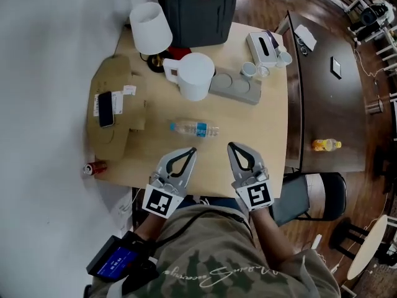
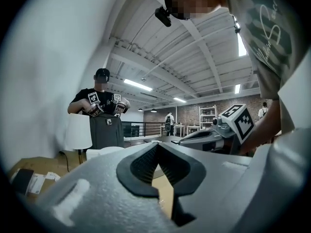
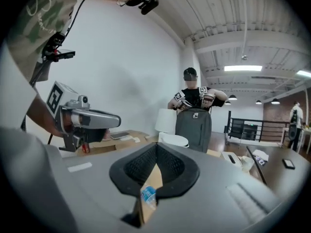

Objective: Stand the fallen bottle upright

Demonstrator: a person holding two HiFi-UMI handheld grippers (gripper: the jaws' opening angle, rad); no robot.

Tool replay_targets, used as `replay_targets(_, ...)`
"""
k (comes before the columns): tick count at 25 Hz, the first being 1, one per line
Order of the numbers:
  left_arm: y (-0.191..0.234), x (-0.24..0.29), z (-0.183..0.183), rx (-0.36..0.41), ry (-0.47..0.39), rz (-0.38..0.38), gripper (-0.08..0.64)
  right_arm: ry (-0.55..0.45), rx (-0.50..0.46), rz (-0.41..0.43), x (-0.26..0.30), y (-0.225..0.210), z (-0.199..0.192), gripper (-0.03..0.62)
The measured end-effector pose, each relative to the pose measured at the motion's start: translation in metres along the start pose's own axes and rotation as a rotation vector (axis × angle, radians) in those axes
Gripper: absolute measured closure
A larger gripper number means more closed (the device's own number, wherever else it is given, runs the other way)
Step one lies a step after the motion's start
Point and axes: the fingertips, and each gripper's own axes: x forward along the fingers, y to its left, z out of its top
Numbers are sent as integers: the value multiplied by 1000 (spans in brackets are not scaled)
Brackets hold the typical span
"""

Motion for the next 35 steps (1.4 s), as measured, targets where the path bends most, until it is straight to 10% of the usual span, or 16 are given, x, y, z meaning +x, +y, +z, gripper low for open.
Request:
replay_targets(5,10,6,2,-95,-45,45,558,186,-138,287,59,6,-37,588)
replay_targets(9,21,8,1,-64,-23,78,558,432,-266,461,102,27,-91,334)
replay_targets(15,33,2,-4,-90,-16,136,558,757,-494,682,157,67,-189,252)
replay_targets(23,42,-9,-25,-122,48,173,558,969,-846,703,206,69,-276,313)
replay_targets(35,38,-11,-26,-120,66,171,558,802,-710,650,204,55,-257,305)
